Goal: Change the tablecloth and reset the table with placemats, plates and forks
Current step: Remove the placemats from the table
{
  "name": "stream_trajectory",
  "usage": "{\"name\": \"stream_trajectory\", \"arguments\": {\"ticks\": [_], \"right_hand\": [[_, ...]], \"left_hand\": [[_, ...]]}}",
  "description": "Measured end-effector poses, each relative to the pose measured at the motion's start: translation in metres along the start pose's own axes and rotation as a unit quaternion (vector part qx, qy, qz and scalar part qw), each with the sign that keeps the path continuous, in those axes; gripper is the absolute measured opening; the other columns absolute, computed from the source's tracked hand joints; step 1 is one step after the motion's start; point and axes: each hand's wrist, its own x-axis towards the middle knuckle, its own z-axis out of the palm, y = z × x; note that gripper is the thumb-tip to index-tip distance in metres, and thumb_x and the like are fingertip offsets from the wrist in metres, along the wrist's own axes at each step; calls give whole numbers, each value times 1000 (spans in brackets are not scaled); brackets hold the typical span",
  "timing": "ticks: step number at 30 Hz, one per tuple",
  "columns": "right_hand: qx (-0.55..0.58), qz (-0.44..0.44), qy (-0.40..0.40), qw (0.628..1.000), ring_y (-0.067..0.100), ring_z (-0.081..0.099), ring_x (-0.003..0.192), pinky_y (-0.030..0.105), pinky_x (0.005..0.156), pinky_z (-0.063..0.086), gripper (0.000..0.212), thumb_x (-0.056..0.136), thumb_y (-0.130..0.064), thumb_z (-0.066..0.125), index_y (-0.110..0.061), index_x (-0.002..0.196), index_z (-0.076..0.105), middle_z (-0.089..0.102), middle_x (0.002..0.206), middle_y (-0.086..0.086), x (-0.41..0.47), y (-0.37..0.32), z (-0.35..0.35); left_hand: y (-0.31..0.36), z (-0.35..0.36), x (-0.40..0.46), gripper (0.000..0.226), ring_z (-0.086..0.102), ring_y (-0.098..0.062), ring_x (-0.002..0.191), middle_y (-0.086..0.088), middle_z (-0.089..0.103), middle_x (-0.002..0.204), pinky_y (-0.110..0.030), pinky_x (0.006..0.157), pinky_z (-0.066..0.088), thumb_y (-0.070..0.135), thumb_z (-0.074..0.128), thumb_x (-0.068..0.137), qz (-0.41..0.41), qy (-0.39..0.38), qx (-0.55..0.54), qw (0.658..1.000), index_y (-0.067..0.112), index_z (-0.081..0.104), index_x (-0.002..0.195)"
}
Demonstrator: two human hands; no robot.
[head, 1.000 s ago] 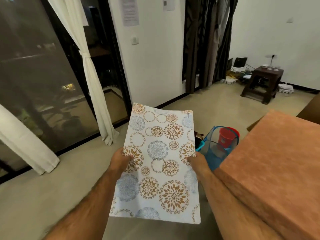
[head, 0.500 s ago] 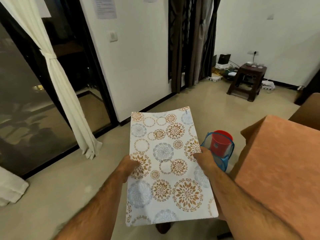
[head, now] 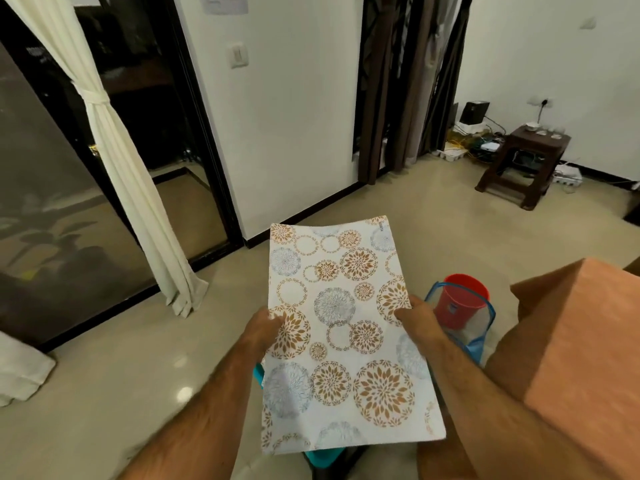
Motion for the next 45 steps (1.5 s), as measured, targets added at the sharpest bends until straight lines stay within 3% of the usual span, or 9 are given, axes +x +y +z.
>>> {"name": "stream_trajectory", "arguments": {"ticks": [5,9,14,18,22,32,38,43,45], "right_hand": [[-37,50,-53,997,33,66,91,47,86,55,15,89,-8,53,-6,95,67,70,98,20,56,43,25],[-110,51,-51,991,18,58,81,31,72,50,9,92,-8,53,-11,99,57,61,89,4,77,51,42],[-136,38,-87,986,30,63,93,38,82,52,14,92,-11,57,-8,104,65,65,96,6,110,74,69],[-156,53,-79,983,17,53,75,28,58,42,20,93,-4,49,-4,112,57,59,96,9,124,97,85],[-185,60,-102,976,23,53,70,32,61,39,17,95,-8,48,-15,82,58,60,82,11,131,115,97],[-216,73,-87,970,26,59,77,31,67,43,14,93,-11,50,-13,84,61,66,89,14,150,149,113],[-308,70,-100,944,33,63,100,31,74,44,29,94,-14,47,-5,119,61,66,110,17,164,159,118],[-332,58,-109,935,29,64,96,27,60,45,44,88,-16,52,-16,132,54,66,112,12,172,162,118],[-352,40,-98,930,22,63,86,24,50,37,38,84,-18,53,-30,119,56,63,102,1,172,157,118]], "left_hand": [[-33,16,30,28,62,-30,106,-14,63,123,-45,93,53,14,52,99,-42,38,5,998,6,55,125],[-62,29,50,27,61,-28,100,-13,62,122,-37,85,53,15,54,99,-84,54,7,995,4,56,124],[-93,32,82,46,57,-31,114,-13,54,137,-31,77,49,23,59,97,-103,75,17,992,7,48,139],[-116,35,93,22,65,-30,101,-13,66,117,-43,84,56,16,62,94,-110,94,-12,989,8,62,115],[-140,40,97,4,67,-31,85,-15,69,98,-44,80,58,12,67,91,-134,97,2,986,11,63,90],[-184,45,103,25,68,-27,90,-6,71,102,-45,84,57,19,75,83,-140,121,54,981,10,67,105],[-179,44,104,18,64,-23,88,-6,69,100,-34,77,53,23,73,83,-134,124,137,974,12,64,95],[-172,41,106,37,63,-26,98,-11,67,110,-33,80,49,26,71,86,-127,140,193,963,4,60,114],[-163,39,104,47,61,-29,108,-15,63,121,-32,85,46,27,69,88,-117,159,215,956,2,56,125]]}}
